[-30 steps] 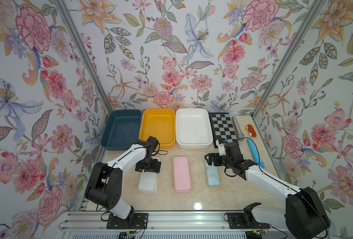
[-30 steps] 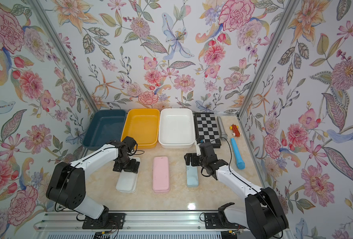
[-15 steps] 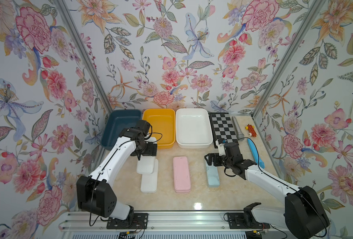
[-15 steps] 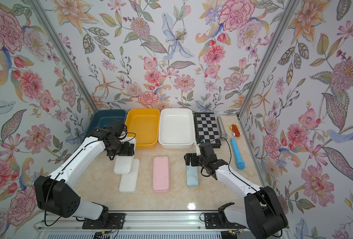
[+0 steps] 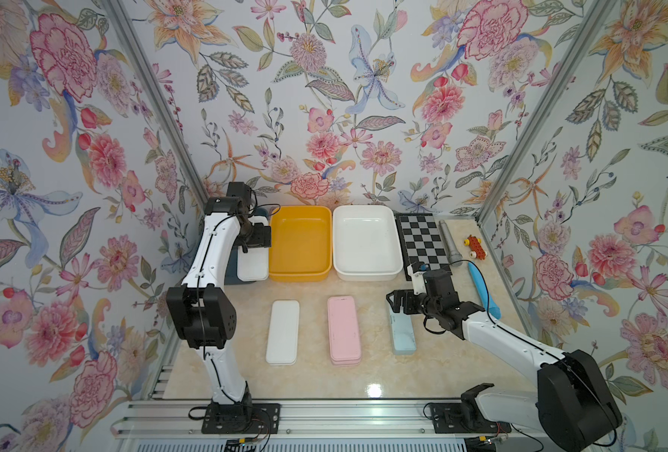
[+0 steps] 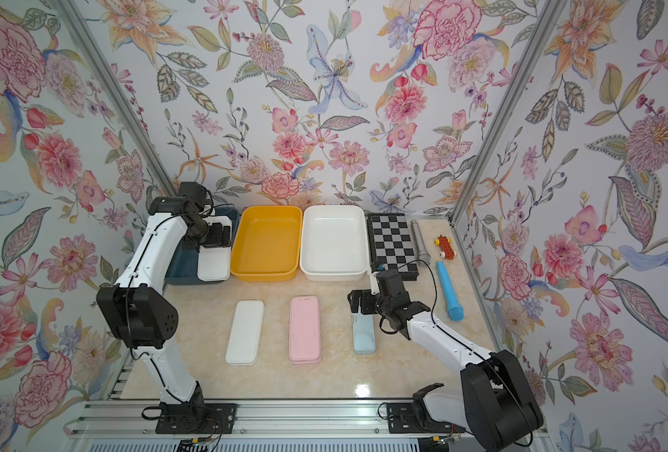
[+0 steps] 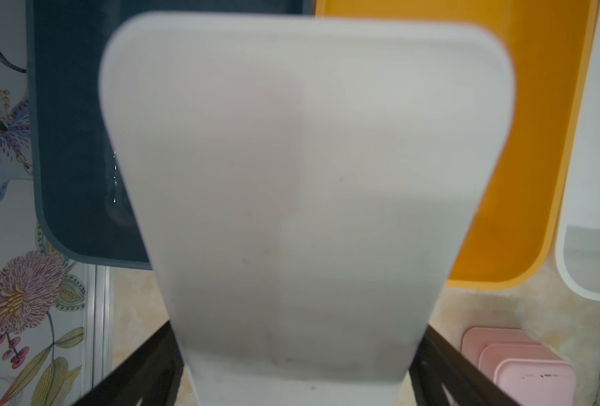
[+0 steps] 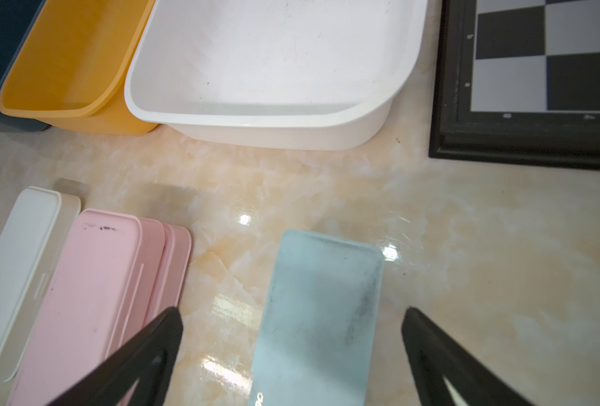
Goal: Place the pencil cases by color into the storage box
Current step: Place the pencil case at the storage box.
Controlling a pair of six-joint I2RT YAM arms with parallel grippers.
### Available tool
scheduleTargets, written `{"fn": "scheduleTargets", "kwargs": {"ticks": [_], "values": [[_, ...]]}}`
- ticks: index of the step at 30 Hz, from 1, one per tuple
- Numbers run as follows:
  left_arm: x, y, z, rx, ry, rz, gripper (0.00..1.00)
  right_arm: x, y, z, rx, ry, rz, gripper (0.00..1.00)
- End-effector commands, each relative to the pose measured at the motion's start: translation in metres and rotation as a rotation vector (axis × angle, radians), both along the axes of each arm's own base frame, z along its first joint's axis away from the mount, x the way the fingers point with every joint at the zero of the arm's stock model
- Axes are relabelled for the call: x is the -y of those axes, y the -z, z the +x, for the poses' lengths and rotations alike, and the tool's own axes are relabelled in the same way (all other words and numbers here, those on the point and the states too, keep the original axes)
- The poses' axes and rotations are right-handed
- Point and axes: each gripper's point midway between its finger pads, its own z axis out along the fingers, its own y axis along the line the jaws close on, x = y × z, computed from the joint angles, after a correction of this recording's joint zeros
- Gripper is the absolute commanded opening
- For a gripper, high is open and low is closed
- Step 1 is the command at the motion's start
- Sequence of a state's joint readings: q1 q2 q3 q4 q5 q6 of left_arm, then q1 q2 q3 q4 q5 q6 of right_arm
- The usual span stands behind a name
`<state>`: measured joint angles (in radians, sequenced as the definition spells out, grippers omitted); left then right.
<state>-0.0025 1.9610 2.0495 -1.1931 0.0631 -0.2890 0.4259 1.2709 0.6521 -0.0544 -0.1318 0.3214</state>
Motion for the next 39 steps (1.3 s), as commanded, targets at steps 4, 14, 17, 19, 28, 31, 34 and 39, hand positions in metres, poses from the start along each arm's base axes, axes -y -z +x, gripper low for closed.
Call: {"fn": "scheduleTargets", "kwargs": {"ticks": [4, 14, 17, 19, 28, 31, 34, 39], "values": [[-0.033, 0.003, 0.047, 0.038, -0.008, 0.077, 0.41, 0.000, 0.006, -0.003, -0.001, -0.023, 0.007, 1.00], [-0.069, 0.026, 0.110, 0.111, -0.032, 0.141, 0.37, 0.011, 0.020, -0.002, -0.036, 0.000, 0.023, 1.00], [-0.085, 0.042, 0.115, 0.100, -0.053, 0.103, 0.38, 0.012, 0.023, 0.000, -0.043, 0.007, 0.028, 1.00], [-0.095, 0.055, 0.116, 0.082, -0.065, 0.099, 0.39, 0.012, 0.025, -0.001, -0.052, 0.010, 0.030, 1.00], [-0.117, 0.084, 0.120, 0.057, -0.058, 0.056, 0.40, 0.018, 0.020, -0.001, -0.031, 0.043, 0.026, 1.00], [-0.121, 0.097, 0.119, 0.035, -0.052, 0.046, 0.41, 0.023, 0.013, 0.000, -0.009, 0.059, 0.008, 1.00], [-0.122, 0.111, 0.120, 0.018, -0.048, 0.013, 0.42, 0.025, 0.008, -0.003, 0.000, 0.063, -0.003, 1.00], [-0.122, 0.127, 0.122, 0.000, -0.046, 0.004, 0.44, 0.027, 0.008, -0.004, -0.011, 0.069, -0.020, 1.00]]}}
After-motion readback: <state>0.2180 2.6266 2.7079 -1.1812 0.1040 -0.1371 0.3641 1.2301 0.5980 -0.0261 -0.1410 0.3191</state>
